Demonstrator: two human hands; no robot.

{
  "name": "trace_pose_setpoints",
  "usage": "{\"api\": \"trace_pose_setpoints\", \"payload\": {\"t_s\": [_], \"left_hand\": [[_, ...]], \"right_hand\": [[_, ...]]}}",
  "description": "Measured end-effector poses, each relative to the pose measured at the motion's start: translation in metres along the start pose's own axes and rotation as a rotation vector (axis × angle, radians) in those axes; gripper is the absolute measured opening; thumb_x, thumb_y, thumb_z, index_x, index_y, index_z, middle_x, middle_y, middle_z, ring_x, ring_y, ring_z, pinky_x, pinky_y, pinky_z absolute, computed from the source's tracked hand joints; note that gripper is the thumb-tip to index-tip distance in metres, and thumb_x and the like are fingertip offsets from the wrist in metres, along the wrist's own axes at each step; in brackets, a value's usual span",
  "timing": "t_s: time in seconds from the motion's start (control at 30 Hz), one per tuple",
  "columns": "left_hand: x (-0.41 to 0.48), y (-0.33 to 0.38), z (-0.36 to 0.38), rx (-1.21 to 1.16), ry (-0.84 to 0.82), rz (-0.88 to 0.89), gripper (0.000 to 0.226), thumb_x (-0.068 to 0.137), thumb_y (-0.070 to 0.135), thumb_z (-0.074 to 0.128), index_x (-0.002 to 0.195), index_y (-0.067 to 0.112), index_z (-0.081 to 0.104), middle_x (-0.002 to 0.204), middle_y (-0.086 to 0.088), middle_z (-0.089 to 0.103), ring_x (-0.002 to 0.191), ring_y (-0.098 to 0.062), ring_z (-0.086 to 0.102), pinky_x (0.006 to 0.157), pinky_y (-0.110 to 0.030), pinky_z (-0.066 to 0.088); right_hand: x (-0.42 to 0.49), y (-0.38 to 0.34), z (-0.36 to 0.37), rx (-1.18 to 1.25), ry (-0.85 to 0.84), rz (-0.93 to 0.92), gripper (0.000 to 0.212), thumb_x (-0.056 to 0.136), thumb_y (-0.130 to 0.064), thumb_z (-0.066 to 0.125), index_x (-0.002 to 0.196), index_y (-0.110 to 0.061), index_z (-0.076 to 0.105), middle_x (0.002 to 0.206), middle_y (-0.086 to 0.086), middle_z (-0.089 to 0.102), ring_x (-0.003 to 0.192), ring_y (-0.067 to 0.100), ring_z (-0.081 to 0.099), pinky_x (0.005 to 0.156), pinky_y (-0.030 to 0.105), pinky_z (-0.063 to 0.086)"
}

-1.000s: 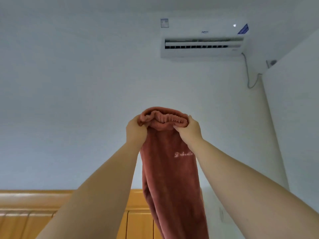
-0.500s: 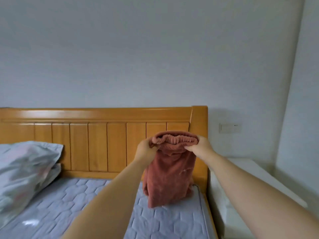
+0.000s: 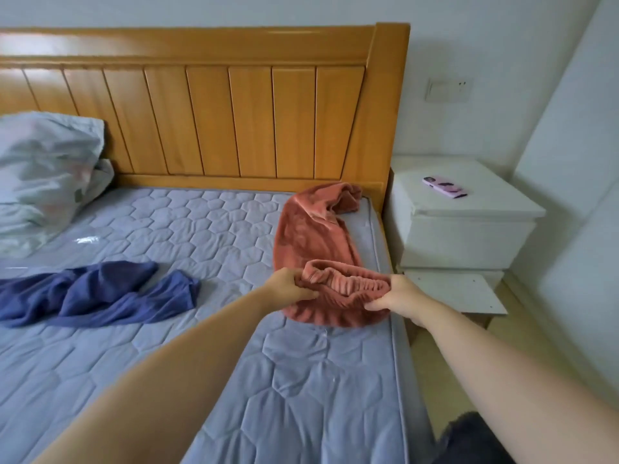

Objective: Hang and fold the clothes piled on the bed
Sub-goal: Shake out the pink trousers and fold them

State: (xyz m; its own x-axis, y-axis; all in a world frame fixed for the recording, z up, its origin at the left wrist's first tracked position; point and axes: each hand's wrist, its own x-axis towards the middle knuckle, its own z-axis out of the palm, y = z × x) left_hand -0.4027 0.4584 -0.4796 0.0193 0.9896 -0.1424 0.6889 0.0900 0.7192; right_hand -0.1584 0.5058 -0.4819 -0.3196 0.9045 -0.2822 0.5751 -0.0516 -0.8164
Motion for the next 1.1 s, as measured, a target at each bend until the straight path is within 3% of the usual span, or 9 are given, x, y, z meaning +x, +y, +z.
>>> {"api": "trace_pose_setpoints", "payload": {"t_s": [0.27, 0.4, 0.57, 0.63, 0.7, 0.8, 0.9, 1.0, 1.1], "left_hand": [[-0.042, -0.051, 0.072, 0.591, -0.532, 0.071, 0.036, 0.073, 0.023, 0.065, 0.109, 0.025, 0.064, 0.093, 0.004, 0.069, 0.082, -0.013, 0.06, 0.073, -0.027, 0.048], [-0.05, -0.048, 0.096, 0.493, -0.756, -0.043, 0.034, 0.074, 0.005, 0.065, 0.108, 0.011, 0.064, 0.088, -0.001, 0.062, 0.079, -0.016, 0.054, 0.067, -0.027, 0.044], [-0.036, -0.052, 0.089, 0.1, -1.048, -0.232, 0.064, 0.064, 0.002, 0.065, 0.114, 0.042, 0.057, 0.113, -0.012, 0.063, 0.103, -0.027, 0.059, 0.089, -0.038, 0.05], [-0.027, -0.059, 0.083, -0.029, -0.959, -0.345, 0.061, 0.069, -0.001, 0.065, 0.127, 0.015, 0.055, 0.123, -0.027, 0.058, 0.108, -0.036, 0.06, 0.085, -0.039, 0.054], [-0.017, -0.063, 0.072, -0.214, -0.807, -0.375, 0.039, 0.078, -0.007, 0.06, 0.117, 0.001, 0.057, 0.116, -0.024, 0.062, 0.097, -0.028, 0.065, 0.077, -0.03, 0.056], [0.0, -0.064, 0.051, -0.528, -0.611, -0.366, 0.029, 0.066, 0.004, 0.065, 0.092, 0.015, 0.068, 0.087, -0.003, 0.071, 0.074, -0.012, 0.066, 0.069, -0.024, 0.054], [0.025, -0.064, 0.039, -0.565, -0.256, -0.337, 0.019, 0.056, 0.02, 0.075, 0.075, 0.019, 0.07, 0.063, 0.003, 0.06, 0.061, -0.014, 0.052, 0.056, -0.023, 0.037], [0.054, -0.061, 0.042, -0.335, 0.333, -0.308, 0.043, 0.083, 0.023, 0.068, 0.123, 0.016, 0.054, 0.095, -0.004, 0.064, 0.089, -0.027, 0.06, 0.074, -0.031, 0.046], [0.061, -0.06, 0.06, 0.138, 0.475, -0.098, 0.05, 0.093, 0.017, 0.048, 0.142, 0.017, 0.037, 0.137, -0.009, 0.047, 0.123, -0.032, 0.046, 0.1, -0.042, 0.038]], "right_hand": [[-0.039, 0.071, 0.076, -0.561, -0.268, -0.085, 0.023, 0.073, -0.012, 0.069, 0.067, -0.025, 0.051, 0.075, -0.006, 0.059, 0.079, 0.018, 0.059, 0.064, 0.024, 0.042], [-0.041, 0.076, 0.088, -0.71, -0.545, 0.103, 0.021, 0.064, -0.015, 0.077, 0.075, -0.02, 0.061, 0.081, 0.0, 0.066, 0.077, 0.019, 0.064, 0.065, 0.028, 0.05], [-0.026, 0.071, 0.073, -0.503, -0.743, 0.33, 0.051, 0.052, -0.018, 0.08, 0.102, -0.012, 0.07, 0.106, 0.013, 0.07, 0.098, 0.031, 0.067, 0.086, 0.039, 0.053], [-0.016, 0.073, 0.063, -0.315, -0.718, 0.339, 0.05, 0.059, -0.007, 0.077, 0.109, -0.009, 0.069, 0.11, 0.013, 0.069, 0.102, 0.028, 0.066, 0.093, 0.037, 0.052], [-0.005, 0.076, 0.051, -0.198, -0.636, 0.267, 0.055, 0.061, -0.003, 0.077, 0.114, -0.008, 0.068, 0.111, 0.009, 0.07, 0.107, 0.024, 0.065, 0.098, 0.035, 0.049], [0.018, 0.072, 0.032, 0.031, -0.439, 0.255, 0.044, 0.065, 0.001, 0.078, 0.107, -0.004, 0.068, 0.102, 0.01, 0.072, 0.1, 0.025, 0.067, 0.098, 0.037, 0.049], [0.042, 0.05, 0.021, 0.107, -0.185, 0.159, 0.036, 0.075, -0.009, 0.078, 0.109, -0.007, 0.067, 0.102, 0.005, 0.071, 0.101, 0.022, 0.066, 0.098, 0.034, 0.047], [0.069, 0.028, 0.033, -0.04, 0.193, 0.028, 0.05, 0.086, -0.023, 0.069, 0.131, -0.01, 0.05, 0.116, 0.004, 0.059, 0.114, 0.023, 0.055, 0.095, 0.029, 0.04], [0.086, 0.032, 0.062, -0.279, 0.312, -0.109, 0.064, 0.091, -0.026, 0.06, 0.146, -0.01, 0.031, 0.144, 0.012, 0.043, 0.132, 0.029, 0.04, 0.11, 0.039, 0.033]]}}
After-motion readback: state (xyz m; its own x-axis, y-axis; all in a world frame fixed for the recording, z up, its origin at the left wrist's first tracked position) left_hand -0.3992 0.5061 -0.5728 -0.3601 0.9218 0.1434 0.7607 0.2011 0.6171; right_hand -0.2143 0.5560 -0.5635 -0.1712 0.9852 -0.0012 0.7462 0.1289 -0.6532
